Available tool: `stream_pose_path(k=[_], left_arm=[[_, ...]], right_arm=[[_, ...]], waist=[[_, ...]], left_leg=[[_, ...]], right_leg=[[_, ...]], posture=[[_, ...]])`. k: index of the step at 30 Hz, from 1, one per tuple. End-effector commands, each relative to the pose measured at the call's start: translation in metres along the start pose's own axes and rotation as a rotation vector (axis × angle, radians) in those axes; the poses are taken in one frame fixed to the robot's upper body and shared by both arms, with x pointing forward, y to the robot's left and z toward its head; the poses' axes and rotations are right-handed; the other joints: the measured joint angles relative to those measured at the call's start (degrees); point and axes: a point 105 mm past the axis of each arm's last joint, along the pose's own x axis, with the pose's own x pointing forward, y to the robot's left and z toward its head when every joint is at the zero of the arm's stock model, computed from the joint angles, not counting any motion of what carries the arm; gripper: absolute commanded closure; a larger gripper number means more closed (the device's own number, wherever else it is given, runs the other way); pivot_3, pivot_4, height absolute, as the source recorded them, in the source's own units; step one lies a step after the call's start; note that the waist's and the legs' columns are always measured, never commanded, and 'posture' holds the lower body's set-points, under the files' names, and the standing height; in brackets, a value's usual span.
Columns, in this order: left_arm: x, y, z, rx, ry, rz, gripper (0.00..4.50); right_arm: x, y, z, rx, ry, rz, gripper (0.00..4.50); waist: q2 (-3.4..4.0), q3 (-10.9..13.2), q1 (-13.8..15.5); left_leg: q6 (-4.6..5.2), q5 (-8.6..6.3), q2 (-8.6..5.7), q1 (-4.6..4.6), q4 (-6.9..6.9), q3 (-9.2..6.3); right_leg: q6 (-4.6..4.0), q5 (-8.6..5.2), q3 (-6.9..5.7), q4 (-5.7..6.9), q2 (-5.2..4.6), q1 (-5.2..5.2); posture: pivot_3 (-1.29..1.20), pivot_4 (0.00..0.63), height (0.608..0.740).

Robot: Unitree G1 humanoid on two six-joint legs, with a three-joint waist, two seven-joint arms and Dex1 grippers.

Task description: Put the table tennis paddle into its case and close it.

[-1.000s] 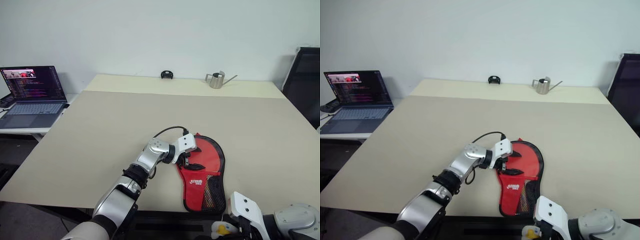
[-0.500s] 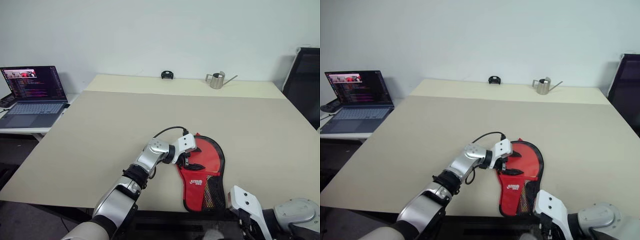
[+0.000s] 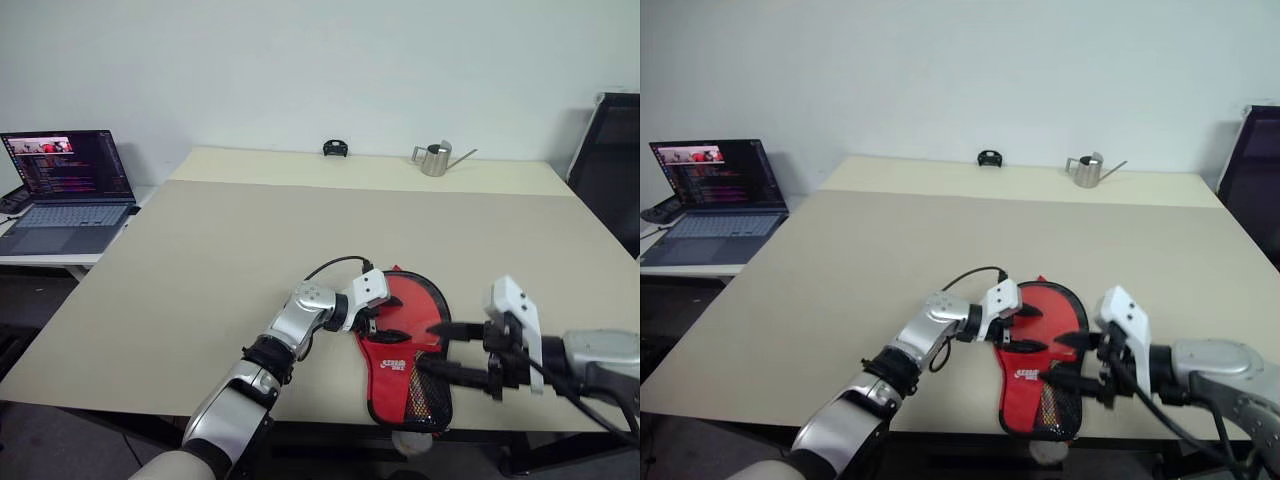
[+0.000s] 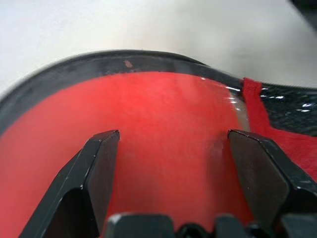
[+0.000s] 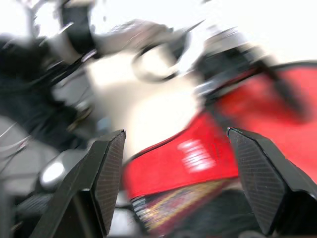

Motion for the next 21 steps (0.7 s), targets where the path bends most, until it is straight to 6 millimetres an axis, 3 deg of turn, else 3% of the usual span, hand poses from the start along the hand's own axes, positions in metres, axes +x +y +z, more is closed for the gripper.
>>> stream_pose_path(k=[1,7,13,15,18,21], left_arm=[[-0.008,-0.012,0.003,-0.021,-0.029,-0.050,0.69],[-0.047,0.003,0.036,0.012,-0.142,0.091,0.69],[-0.116,0.012,0.037,-0.011,-0.157,0.349,0.69],[-0.123,0.012,0.038,-0.018,-0.154,0.407,0.69],[-0.152,0.009,0.042,-0.018,-0.169,0.559,0.69],[-0.158,0.006,0.045,-0.033,-0.185,0.626,0.69]], right_arm=[[0.000,-0.018,0.010,-0.015,-0.063,-0.031,0.91],[-0.002,-0.060,0.016,-0.029,-0.124,-0.122,0.91],[-0.014,-0.103,0.029,-0.027,-0.234,-0.214,0.91],[-0.021,-0.116,0.027,-0.033,-0.236,-0.237,0.91],[-0.029,-0.140,0.023,-0.084,-0.176,-0.293,0.91],[-0.036,-0.152,0.024,-0.085,-0.159,-0.306,0.91]], waist=[[0.15,0.2,-0.1],[0.63,1.0,-0.3],[0.79,1.2,-0.7],[0.88,1.2,-0.5],[0.91,1.4,-0.3],[0.95,1.4,0.1]], left_leg=[[0.00,0.00,0.00,-0.03,-0.01,0.00],[0.00,0.01,-0.01,-0.15,0.01,0.03],[0.00,0.01,0.02,-0.15,-0.03,0.06],[-0.01,0.01,0.03,-0.17,-0.03,0.05],[-0.01,0.01,-0.01,-0.21,0.01,0.08],[-0.02,0.01,-0.07,-0.22,0.02,0.07]], right_leg=[[-0.02,-0.01,0.00,0.01,0.00,-0.03],[-0.08,-0.05,0.03,0.15,0.00,-0.20],[-0.12,-0.07,0.08,0.17,0.00,-0.28],[-0.14,-0.08,0.06,0.17,-0.02,-0.28],[-0.13,-0.07,0.07,0.17,-0.08,-0.29],[-0.14,-0.07,0.03,0.18,-0.18,-0.29]], posture=[[0.00,0.150,0.740],[0.00,0.150,0.740],[0.00,0.150,0.740],[0.00,0.150,0.740],[0.00,0.150,0.740],[0.00,0.150,0.740]])
